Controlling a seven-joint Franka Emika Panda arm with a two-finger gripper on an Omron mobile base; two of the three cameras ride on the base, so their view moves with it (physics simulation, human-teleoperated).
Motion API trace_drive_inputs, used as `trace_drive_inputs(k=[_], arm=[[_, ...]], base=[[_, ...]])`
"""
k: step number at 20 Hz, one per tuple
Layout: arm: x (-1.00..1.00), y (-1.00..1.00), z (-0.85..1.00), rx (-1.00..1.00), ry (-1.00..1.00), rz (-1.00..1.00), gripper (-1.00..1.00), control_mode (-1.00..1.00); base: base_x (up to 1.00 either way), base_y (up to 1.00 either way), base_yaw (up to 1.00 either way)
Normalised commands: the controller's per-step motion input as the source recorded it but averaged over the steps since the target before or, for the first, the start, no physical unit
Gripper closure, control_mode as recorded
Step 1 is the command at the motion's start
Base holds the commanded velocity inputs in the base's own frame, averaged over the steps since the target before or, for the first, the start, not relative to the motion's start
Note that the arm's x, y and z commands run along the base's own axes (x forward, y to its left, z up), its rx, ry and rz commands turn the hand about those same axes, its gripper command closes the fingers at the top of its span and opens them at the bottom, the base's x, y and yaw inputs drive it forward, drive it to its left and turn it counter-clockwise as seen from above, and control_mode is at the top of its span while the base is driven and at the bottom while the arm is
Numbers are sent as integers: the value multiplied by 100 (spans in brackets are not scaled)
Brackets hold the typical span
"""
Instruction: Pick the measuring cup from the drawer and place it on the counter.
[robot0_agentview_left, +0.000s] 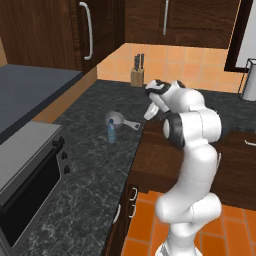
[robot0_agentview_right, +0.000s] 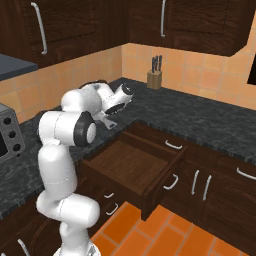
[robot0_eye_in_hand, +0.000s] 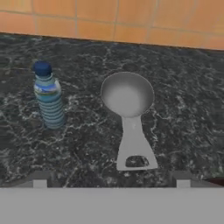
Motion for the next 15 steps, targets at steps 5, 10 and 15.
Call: trace_drive_inputs(k=[5,10,15], arm=[[-82,-49,79,5,5,-33,-100,-100],[-63,-10,100,9,8,-26,-100,-100],[-97,-7,52,17,5,-13,-100,-100]], base=[[0,0,0],[0,0,0],[0,0,0]])
